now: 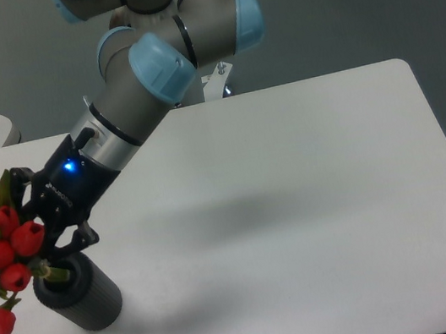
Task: Pick up the flowers from the vase
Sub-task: 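Lift the gripped tulips up out of the grey vase, then carry the tulip bunch away from the vase over the table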
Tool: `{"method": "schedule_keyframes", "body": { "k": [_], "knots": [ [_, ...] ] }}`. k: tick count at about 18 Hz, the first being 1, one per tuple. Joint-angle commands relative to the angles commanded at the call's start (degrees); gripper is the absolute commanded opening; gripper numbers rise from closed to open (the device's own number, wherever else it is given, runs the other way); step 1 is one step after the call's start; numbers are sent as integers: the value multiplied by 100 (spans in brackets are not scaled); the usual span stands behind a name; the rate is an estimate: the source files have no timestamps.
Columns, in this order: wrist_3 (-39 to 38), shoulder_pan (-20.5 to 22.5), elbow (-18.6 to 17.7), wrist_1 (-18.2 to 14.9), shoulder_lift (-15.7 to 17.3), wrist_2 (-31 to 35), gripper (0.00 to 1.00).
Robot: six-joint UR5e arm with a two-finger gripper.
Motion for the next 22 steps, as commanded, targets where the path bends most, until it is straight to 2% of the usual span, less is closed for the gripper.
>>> {"method": "schedule_keyframes", "body": {
  "k": [7, 11, 15, 22],
  "knots": [
    [-343, 132, 229, -9, 79, -237, 37],
    [-580, 334, 404, -18, 79, -554, 36],
    [-668, 492, 519, -18, 79, -554, 34],
    [-458, 1054, 633, 0, -193, -563, 34]
  ]
}}
